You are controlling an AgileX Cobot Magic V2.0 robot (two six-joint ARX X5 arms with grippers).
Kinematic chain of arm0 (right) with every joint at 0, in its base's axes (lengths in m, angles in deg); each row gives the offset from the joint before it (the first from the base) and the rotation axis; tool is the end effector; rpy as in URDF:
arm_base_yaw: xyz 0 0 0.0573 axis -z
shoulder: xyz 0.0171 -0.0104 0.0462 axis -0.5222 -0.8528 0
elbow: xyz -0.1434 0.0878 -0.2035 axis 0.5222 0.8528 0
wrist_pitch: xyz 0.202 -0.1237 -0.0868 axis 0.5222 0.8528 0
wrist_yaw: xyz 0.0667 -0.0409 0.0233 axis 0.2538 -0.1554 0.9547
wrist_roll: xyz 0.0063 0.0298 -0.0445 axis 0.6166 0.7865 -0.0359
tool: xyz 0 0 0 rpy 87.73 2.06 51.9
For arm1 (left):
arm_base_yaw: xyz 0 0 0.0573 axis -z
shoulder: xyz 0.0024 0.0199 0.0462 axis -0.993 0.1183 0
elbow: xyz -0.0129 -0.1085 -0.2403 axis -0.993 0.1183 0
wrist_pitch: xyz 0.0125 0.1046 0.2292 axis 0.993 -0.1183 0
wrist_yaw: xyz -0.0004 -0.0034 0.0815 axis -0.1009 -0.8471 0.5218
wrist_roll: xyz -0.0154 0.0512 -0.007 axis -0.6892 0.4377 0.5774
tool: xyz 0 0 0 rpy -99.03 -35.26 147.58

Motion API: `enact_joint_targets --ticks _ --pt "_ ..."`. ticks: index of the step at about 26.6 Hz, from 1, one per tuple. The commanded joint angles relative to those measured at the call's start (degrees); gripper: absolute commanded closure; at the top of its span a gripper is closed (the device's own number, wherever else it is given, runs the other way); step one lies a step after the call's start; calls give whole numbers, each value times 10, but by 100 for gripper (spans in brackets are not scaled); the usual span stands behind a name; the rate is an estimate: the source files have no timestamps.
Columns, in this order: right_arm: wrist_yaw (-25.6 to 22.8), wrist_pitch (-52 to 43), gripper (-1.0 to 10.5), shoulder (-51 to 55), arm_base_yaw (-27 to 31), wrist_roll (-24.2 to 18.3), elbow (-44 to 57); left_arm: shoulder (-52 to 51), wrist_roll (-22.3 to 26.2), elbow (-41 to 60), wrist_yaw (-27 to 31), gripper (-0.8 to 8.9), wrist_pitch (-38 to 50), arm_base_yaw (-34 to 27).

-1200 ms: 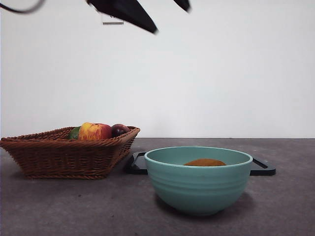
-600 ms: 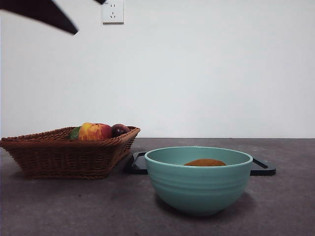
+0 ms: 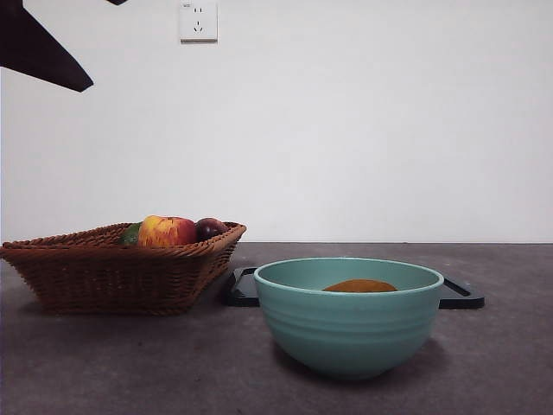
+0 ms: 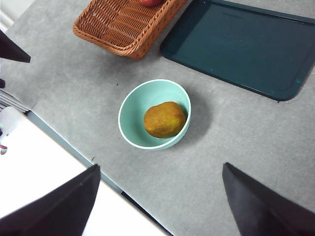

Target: Pick up the wifruite, put it on the bowl, pick up the plate, put it on desk

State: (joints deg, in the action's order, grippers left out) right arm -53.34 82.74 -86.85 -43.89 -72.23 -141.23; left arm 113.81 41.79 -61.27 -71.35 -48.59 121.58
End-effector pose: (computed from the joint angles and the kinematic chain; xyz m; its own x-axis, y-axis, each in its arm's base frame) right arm 0.0760 0.0314 0.3358 0.4861 0.6147 -0.6212 -0.5455 0.7687 0.3340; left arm 0.1178 -0.1084 0.2925 0.2757 -0.7359 -0.6184 0.7314 0.5781 -0.3618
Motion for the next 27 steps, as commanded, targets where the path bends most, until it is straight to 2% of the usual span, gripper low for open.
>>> enact_joint_targets --ticks 1,7,14,20,27 --pt "-2 -5 551 -3 -3 23 -8 3 -2 -4 -2 470 4 3" --pt "-2 -22 574 -23 -3 68 19 3 -2 -4 -2 470 7 3" --pt "0 -131 578 -54 -15 134 103 3 -2 -4 -2 470 7 3" --pt "-3 -241 579 -103 -61 179 167 3 -2 -4 -2 470 7 3" --pt "-92 -343 631 -184 -132 196 195 3 -2 -4 -1 470 7 3"
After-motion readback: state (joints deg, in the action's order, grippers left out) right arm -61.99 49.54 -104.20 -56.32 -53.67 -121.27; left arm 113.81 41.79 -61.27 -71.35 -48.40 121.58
